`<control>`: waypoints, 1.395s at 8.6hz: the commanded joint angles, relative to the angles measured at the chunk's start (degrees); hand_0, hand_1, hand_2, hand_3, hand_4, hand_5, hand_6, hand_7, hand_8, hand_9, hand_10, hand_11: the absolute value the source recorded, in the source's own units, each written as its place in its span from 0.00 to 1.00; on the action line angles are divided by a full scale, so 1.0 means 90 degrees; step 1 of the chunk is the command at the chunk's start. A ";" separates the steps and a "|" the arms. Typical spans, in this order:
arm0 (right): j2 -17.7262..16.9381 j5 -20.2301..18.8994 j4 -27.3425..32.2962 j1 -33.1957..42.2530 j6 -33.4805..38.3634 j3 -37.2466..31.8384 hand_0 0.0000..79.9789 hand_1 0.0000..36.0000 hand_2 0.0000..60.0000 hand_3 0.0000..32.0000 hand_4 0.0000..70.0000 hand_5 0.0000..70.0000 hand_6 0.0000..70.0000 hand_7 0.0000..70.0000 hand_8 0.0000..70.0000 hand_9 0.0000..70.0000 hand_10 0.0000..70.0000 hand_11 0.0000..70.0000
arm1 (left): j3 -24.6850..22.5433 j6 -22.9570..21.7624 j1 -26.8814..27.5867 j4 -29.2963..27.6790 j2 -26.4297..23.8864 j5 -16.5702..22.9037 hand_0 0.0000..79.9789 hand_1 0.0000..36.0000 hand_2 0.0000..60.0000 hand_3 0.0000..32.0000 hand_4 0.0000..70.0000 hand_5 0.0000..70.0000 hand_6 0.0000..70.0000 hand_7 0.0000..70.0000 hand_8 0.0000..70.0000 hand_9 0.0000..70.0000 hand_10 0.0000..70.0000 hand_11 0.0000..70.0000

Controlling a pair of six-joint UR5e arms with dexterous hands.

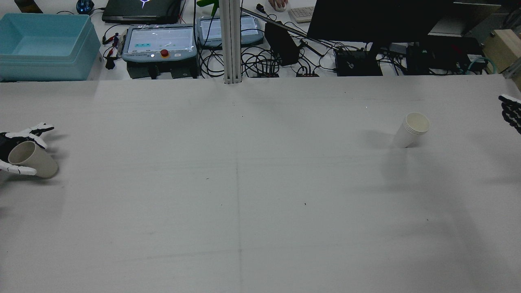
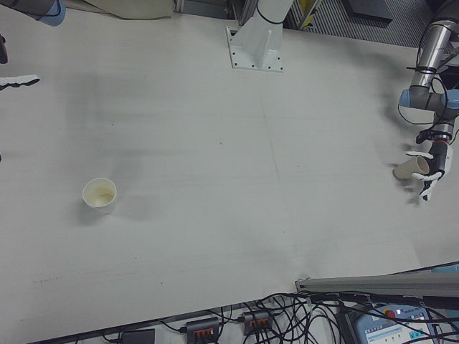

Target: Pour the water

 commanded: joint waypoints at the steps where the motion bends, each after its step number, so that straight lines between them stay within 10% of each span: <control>1: 0.1153 0.0064 0.2052 -0.0061 -0.0191 -0.2952 0.63 0.54 0.12 0.00 0.00 0.00 0.00 0.00 0.00 0.00 0.00 0.00 | -0.0184 -0.0726 0.0000 0.0275 -0.0080 -0.0003 0.64 1.00 1.00 0.00 0.97 1.00 0.19 0.24 0.05 0.07 0.03 0.07; 6: 0.2220 0.0258 0.1595 -0.0848 -0.0882 -0.3286 0.64 0.52 0.05 0.00 0.01 0.08 0.00 0.00 0.00 0.00 0.00 0.00 | -0.0283 -0.0854 -0.0010 0.0336 -0.0090 -0.0110 0.64 1.00 1.00 0.00 0.98 1.00 0.19 0.25 0.05 0.07 0.03 0.07; 12: 0.2252 0.1256 0.0754 -0.2170 -0.1391 -0.2380 0.69 0.63 0.06 0.00 0.00 0.10 0.00 0.00 0.00 0.00 0.00 0.00 | -0.0254 -0.1254 -0.0039 0.0248 0.0135 -0.0150 0.64 0.99 1.00 0.00 0.95 1.00 0.18 0.23 0.04 0.06 0.03 0.06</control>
